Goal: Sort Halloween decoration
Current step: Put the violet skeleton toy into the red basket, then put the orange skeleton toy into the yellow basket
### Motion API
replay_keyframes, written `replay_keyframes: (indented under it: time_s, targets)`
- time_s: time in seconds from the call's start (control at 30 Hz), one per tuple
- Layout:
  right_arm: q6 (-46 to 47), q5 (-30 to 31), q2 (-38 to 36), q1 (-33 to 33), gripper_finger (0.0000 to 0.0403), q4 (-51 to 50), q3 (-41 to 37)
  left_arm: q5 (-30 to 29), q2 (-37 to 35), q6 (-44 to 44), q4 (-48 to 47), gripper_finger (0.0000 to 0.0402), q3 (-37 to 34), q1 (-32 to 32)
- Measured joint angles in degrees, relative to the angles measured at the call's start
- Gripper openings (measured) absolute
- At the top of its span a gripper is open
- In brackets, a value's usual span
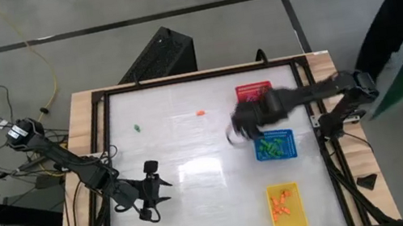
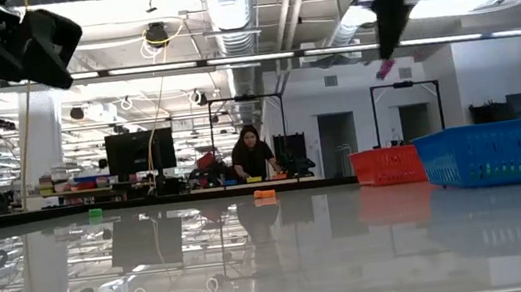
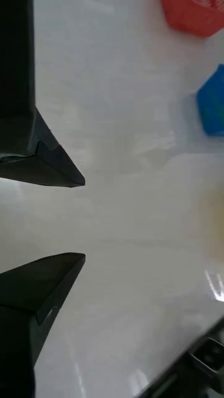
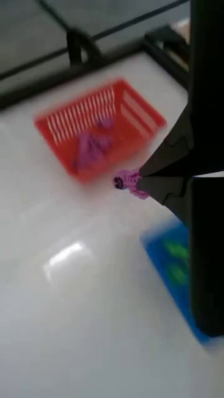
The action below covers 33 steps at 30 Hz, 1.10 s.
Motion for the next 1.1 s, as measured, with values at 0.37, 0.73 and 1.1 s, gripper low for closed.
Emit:
replay_keyframes:
  time_s: [0.37,0.73,1.1]
  targets:
    - [-14.95,-15.59,-0.04,-31.43,0.0031,18.68,-10.46,1.57,0.00,-2.59,-4.25,0.0174,0.02,-0.02]
    - [-13.44,-18.30,-0.07,-36.91,0.0107,21.24,-12.94,1.57,0.00,-2.50,-6.01,0.0174,0.02,-0.02]
    - [-11.81,-17.26,2.84,-23.63,0.0129,47.20,-12.83,-0.01,0.00,-2.90,-5.34,0.0173,0.02,0.00]
